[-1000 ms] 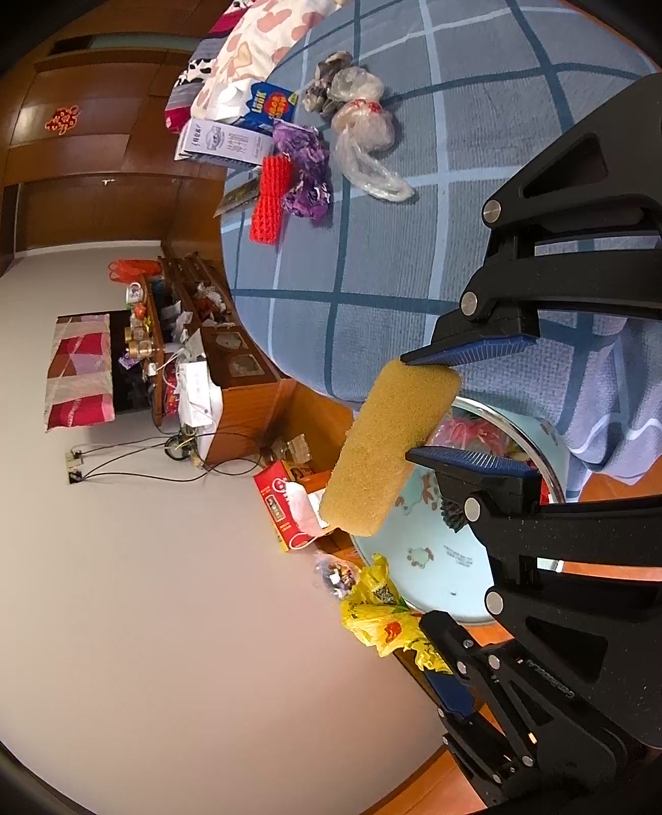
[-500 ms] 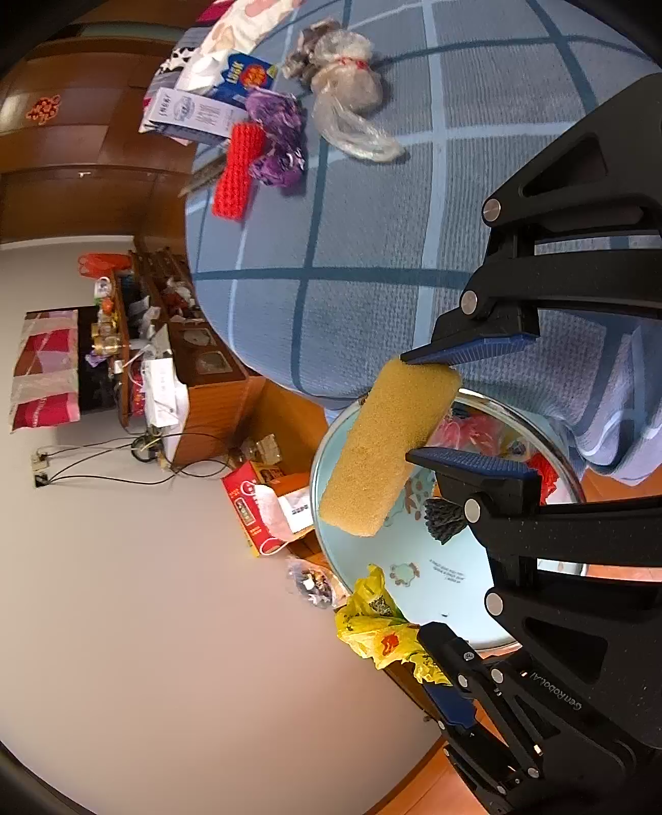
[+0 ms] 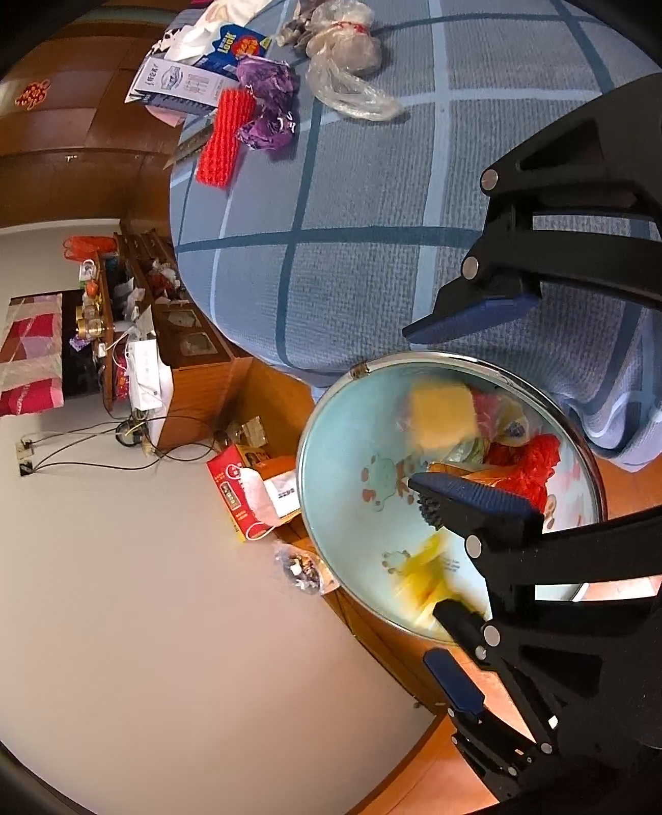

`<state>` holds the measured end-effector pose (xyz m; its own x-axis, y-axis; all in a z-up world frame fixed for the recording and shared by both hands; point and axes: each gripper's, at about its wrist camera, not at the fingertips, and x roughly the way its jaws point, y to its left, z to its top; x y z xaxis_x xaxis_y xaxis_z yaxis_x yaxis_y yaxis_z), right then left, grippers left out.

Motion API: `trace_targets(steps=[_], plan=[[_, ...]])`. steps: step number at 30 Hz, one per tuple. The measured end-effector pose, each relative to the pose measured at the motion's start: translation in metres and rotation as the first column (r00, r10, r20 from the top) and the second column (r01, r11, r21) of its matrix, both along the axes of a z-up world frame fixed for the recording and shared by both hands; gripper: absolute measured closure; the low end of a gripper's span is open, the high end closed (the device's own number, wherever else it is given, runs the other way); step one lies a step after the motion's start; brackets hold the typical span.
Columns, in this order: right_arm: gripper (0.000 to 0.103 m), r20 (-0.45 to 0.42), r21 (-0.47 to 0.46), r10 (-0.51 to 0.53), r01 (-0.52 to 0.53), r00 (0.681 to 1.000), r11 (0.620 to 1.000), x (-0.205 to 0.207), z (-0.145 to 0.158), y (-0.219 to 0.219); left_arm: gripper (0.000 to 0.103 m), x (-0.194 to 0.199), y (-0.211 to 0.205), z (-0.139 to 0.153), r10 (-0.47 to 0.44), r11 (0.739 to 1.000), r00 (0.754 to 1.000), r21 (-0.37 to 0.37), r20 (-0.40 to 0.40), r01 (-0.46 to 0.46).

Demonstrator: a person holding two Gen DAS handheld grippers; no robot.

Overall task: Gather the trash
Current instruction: 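Carry the yellow bag and sponge over the teal bucket and open both tools, then move both open tools back toward the remaining trash on the table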

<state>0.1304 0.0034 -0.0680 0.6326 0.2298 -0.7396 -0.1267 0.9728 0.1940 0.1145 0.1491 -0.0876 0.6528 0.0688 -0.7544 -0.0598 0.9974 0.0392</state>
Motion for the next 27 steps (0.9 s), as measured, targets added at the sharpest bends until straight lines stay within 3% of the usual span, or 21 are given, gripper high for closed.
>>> trace_targets(steps=[4,6,8,12,17,27], plan=[[0.049,0.011,0.006,-0.012,0.012,1.000,1.000,-0.003,0.006,-0.005,0.036,-0.003,0.003,0.006,0.028,1.000,1.000,0.003,0.014,-0.028],[0.042,0.024,0.010,-0.026,0.026,0.999,1.000,-0.006,0.011,-0.009,0.024,-0.005,0.005,0.009,0.049,0.999,0.999,-0.002,0.019,-0.049],[0.029,0.048,0.007,-0.052,0.052,0.997,0.999,-0.011,0.017,-0.015,0.021,-0.008,0.005,0.014,0.060,0.998,0.998,-0.006,0.026,-0.060],[0.022,0.072,0.003,-0.084,0.084,0.994,0.996,-0.018,0.025,-0.027,0.010,-0.015,-0.001,0.021,0.060,0.998,0.997,0.015,0.041,-0.061],[0.011,0.083,0.002,-0.121,0.121,0.989,0.993,-0.028,0.030,-0.043,0.006,-0.022,-0.009,0.029,0.053,0.998,0.997,0.034,0.057,-0.055],[0.009,0.107,-0.030,-0.237,0.241,0.966,0.970,-0.054,0.032,-0.096,0.006,-0.036,-0.045,0.036,-0.036,0.998,0.998,0.054,0.059,0.033]])
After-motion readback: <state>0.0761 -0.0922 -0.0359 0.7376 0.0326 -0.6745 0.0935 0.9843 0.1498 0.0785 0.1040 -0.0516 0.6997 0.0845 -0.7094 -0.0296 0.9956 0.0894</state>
